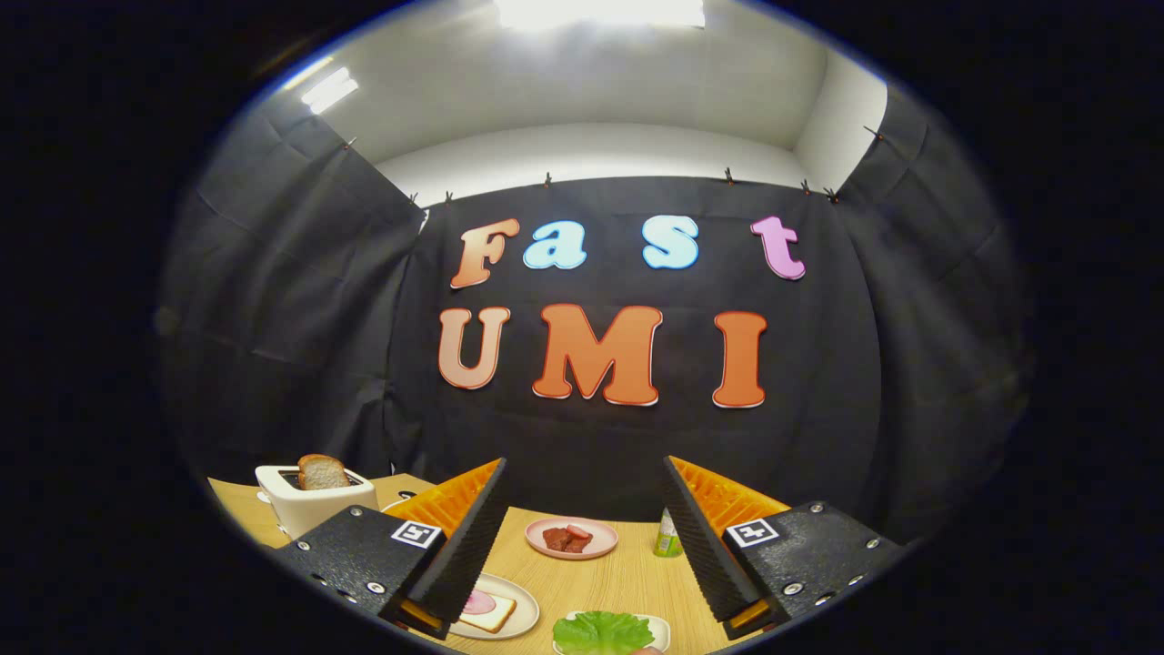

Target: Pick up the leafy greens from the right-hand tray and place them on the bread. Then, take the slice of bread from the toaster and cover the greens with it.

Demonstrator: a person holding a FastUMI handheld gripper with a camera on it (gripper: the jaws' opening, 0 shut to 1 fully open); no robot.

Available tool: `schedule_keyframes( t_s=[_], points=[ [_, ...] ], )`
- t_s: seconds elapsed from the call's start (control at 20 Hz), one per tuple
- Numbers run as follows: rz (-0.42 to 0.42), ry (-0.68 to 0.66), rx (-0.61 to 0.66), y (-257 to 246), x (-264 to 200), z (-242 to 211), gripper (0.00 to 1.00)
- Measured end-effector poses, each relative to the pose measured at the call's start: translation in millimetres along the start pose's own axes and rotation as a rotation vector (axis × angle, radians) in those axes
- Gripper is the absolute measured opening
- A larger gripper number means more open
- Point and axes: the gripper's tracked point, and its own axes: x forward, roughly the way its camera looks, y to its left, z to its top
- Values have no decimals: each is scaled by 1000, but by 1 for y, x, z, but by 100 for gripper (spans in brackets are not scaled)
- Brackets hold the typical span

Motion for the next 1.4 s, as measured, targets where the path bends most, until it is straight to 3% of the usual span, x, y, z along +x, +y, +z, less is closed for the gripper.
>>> schedule_keyframes(
  t_s=[0.4,0.75,1.4],
  points=[
    [-19,215,-35,-18,17,-77,98],
    [72,461,-22,-11,18,-148,98],
    [98,872,9,-30,18,-264,96]
  ],
)
